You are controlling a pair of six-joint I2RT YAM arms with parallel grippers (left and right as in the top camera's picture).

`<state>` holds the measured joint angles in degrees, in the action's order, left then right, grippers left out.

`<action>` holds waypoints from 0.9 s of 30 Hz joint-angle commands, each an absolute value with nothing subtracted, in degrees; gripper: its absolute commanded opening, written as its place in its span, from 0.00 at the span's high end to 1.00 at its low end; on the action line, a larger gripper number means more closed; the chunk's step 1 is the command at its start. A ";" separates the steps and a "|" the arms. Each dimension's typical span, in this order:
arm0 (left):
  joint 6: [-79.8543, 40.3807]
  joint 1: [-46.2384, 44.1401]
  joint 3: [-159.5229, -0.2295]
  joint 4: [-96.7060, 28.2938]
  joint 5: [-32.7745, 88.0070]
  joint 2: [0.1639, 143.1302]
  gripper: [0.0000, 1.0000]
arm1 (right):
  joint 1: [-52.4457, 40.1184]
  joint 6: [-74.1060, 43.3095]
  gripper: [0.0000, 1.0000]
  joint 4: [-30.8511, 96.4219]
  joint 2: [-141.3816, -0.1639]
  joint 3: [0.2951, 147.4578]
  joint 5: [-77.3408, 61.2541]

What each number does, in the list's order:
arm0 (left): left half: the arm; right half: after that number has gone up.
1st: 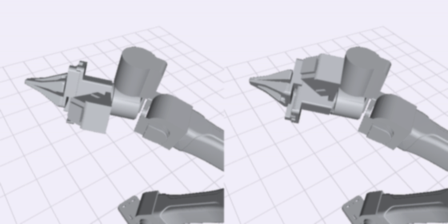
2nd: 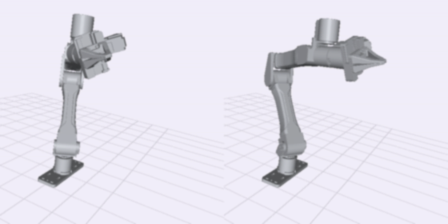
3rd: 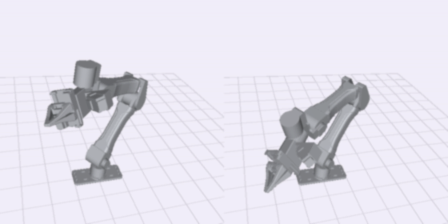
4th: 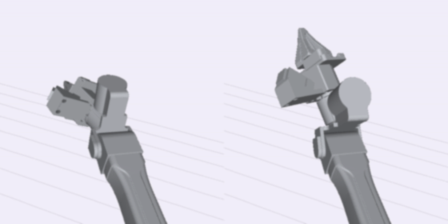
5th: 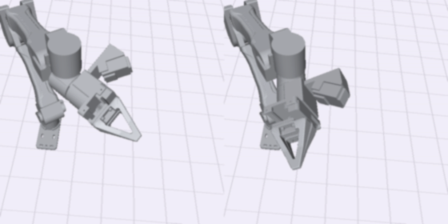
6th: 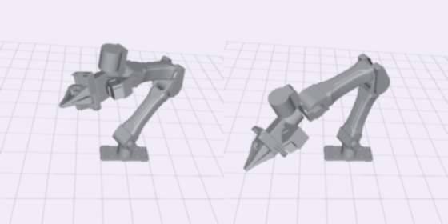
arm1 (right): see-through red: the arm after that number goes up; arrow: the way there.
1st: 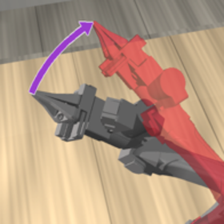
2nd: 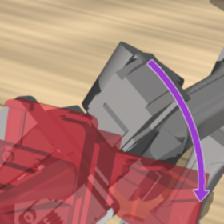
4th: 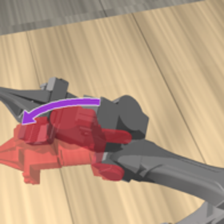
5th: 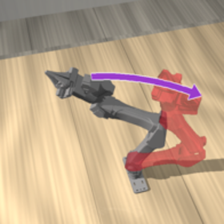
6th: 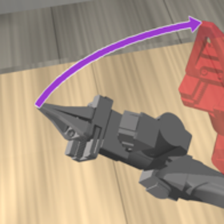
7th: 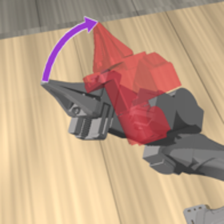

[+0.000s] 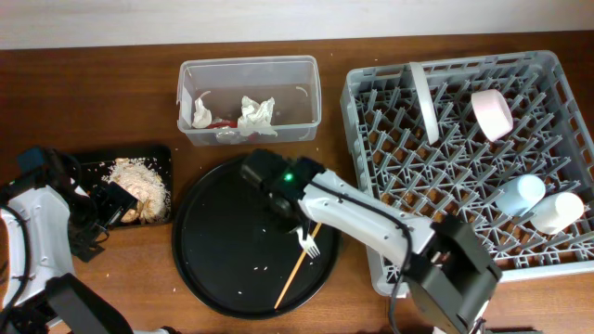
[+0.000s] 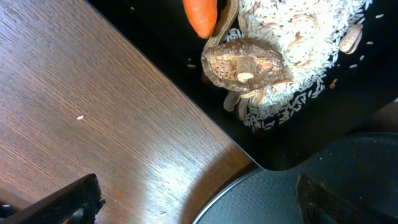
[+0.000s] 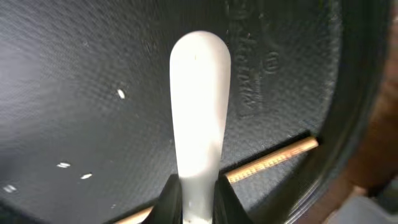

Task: Sort waste into correct bins and load items into the dishwasher rack
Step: 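Carry the white fork to the rack and release it, then move the right gripper back to the round tray and grasp the chopstick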

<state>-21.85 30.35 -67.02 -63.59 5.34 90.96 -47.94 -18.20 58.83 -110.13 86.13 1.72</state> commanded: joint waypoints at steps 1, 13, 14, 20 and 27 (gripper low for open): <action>-20.91 30.33 -67.53 -63.55 5.08 90.02 0.01 | -42.57 -18.50 0.96 61.10 -102.78 89.36 2.44; -20.91 30.33 -67.53 -63.55 5.06 90.02 0.01 | -20.16 -14.74 0.96 69.08 -96.14 80.18 3.31; -20.91 30.33 -67.53 -63.55 5.06 90.02 0.01 | -20.16 -14.35 0.96 67.92 -96.14 78.19 3.29; -20.91 30.33 -67.53 -63.57 5.06 90.02 0.01 | -20.16 -13.69 0.96 62.96 -96.14 71.02 3.60; -20.91 30.33 -67.53 -63.57 5.08 90.02 0.01 | -20.23 -13.87 0.46 69.04 -94.21 82.56 2.70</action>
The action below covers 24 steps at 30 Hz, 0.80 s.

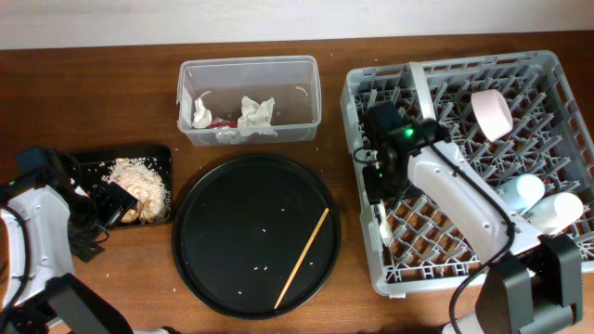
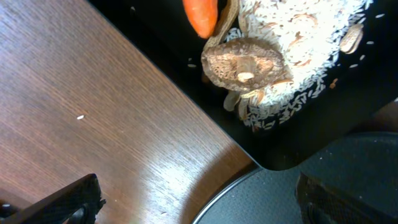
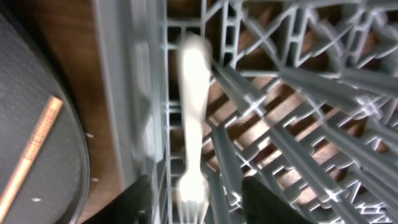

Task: Sort waste into correct bins and load items into the dishwasher rack
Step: 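Move the right gripper back to the round tray and grasp the chopstick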

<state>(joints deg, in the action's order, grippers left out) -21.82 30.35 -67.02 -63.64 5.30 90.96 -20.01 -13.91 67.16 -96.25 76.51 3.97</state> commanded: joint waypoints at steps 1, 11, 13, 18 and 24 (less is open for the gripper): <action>-20.91 30.33 -67.53 -63.57 5.08 90.02 0.01 | -20.34 -13.96 0.46 70.15 -93.41 84.38 -1.69; -20.93 30.33 -67.53 -63.55 5.13 90.02 0.01 | -43.24 -55.57 0.37 60.95 -95.90 71.05 -5.37; -20.93 30.30 -67.53 -63.57 5.13 90.02 0.01 | -44.38 -55.99 0.37 56.69 -99.83 69.28 -5.98; -20.93 30.30 -67.53 -63.55 5.10 90.02 0.01 | -44.66 -55.83 0.36 51.31 -109.67 69.28 -8.75; -20.93 30.33 -67.53 -63.53 5.10 90.02 0.01 | -44.69 -55.83 0.57 49.84 -113.54 69.28 -6.35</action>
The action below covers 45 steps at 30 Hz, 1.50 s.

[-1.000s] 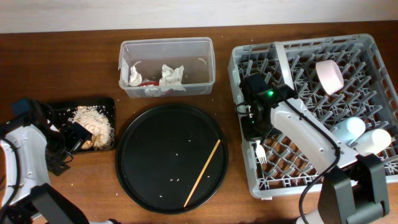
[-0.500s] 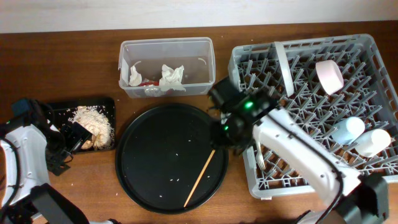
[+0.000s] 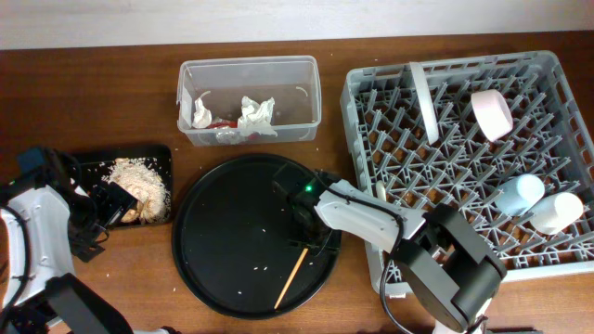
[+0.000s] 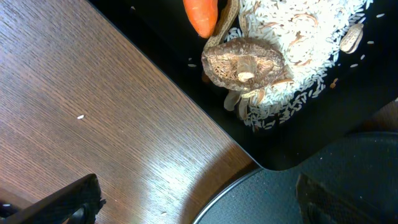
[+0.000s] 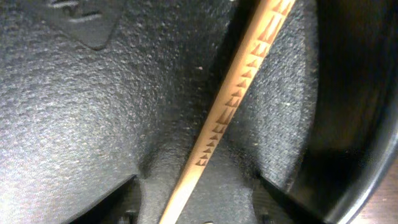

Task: Sort waste into correct bins and load items into the dishwasher rack
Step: 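Move the right gripper back to the round tray and grasp the chopstick, then carry the wooden chopstick to the rack and release it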

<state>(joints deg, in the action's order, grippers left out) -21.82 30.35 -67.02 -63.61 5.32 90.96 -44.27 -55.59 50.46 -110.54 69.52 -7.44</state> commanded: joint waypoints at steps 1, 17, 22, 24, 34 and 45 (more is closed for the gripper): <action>-20.93 30.33 -67.53 -63.53 5.10 90.02 0.01 | -44.69 -55.81 0.61 49.84 -113.91 69.28 -6.33; -20.93 30.33 -67.53 -63.53 5.08 90.02 0.01 | -42.04 -48.31 0.96 58.74 -106.43 82.11 -4.27; -20.93 30.33 -67.53 -63.53 5.10 90.02 0.01 | -29.12 -29.41 0.96 73.69 -94.85 87.70 -0.93; -20.93 30.33 -67.53 -63.53 5.10 90.02 0.01 | -22.52 -19.86 0.96 78.46 -92.99 87.70 -0.34; -20.93 30.30 -67.53 -63.72 5.10 90.02 0.01 | -13.54 -6.20 0.96 70.30 -93.25 75.05 -4.62; -20.93 30.30 -67.53 -63.72 5.10 90.02 0.01 | -13.54 -6.22 0.54 62.96 -93.38 74.52 -7.35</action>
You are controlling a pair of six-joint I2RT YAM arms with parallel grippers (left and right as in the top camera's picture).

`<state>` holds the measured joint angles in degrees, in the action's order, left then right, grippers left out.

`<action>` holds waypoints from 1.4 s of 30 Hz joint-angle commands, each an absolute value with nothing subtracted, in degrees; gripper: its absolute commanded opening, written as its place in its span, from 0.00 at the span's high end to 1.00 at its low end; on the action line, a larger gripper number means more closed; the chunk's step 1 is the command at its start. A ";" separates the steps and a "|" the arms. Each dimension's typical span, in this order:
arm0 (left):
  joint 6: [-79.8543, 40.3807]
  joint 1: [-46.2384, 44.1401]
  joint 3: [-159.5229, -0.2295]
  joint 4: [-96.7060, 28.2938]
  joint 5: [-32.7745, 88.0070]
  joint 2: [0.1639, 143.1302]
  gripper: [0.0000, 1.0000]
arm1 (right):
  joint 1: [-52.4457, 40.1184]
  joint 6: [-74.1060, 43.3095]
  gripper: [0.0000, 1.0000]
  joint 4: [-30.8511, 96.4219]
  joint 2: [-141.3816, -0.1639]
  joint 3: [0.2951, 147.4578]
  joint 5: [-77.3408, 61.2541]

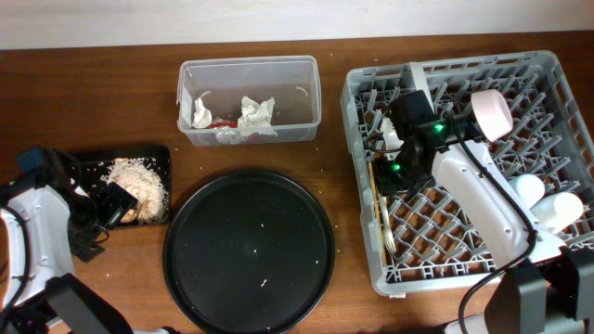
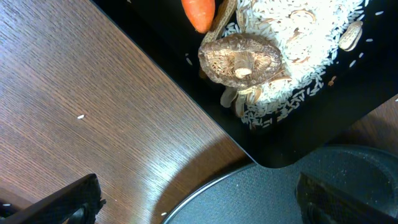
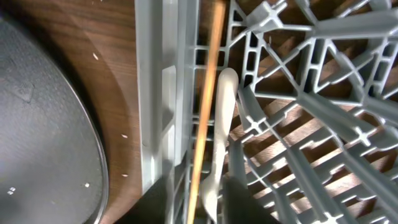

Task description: Sort waste into correct bins and load items into the dishwasher rack

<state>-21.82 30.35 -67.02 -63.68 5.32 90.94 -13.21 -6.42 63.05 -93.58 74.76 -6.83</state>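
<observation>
My right gripper hangs over the left edge of the grey dishwasher rack. A wooden chopstick lies along the rack's left channel, next to a white plastic fork. The chopstick's near end runs between my right gripper's blurred fingers, which stand apart and wider than the stick. In the overhead view the chopstick and the fork lie side by side. My left gripper is open over the table, beside the black food tray.
The food tray holds rice, a mushroom and a carrot piece. A clear bin with crumpled tissue stands at the back. The round black tray carries only rice grains. Cups sit in the rack's right side.
My right gripper was low on the round tray around the chopstick; now it is over the rack's left channel with the chopstick lying there. The round tray sits slightly further left.
My right gripper first held the white fork over the round tray. Then it was open over the rack with the fork in the left channel. Then it was back at the chopstick on the tray. Now the chopstick lies beside the fork. My left arm stayed put.
</observation>
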 commanded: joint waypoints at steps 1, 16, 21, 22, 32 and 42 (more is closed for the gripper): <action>-20.91 30.30 -67.53 -63.72 5.10 90.02 0.01 | -13.54 -6.22 0.54 63.13 -93.36 74.52 -8.12; -2.22 -1.28 -67.55 -60.38 6.39 90.02 0.01 | 1.58 0.73 0.01 69.52 -77.34 80.09 -11.40; -3.81 1.28 -67.55 -72.84 5.87 87.11 0.01 | 4.25 0.99 0.02 74.52 -76.20 79.99 -9.19; -3.79 3.14 -67.55 -72.90 6.61 83.90 0.01 | 4.25 0.82 0.02 74.15 -74.78 79.48 -9.23; -4.47 5.04 -52.53 -60.01 8.14 32.97 0.01 | 4.16 -4.08 0.02 60.64 -39.77 52.07 -5.34; -4.45 5.04 -52.53 -60.69 8.10 31.16 0.01 | -3.09 -4.08 0.02 60.66 -39.79 52.07 -5.32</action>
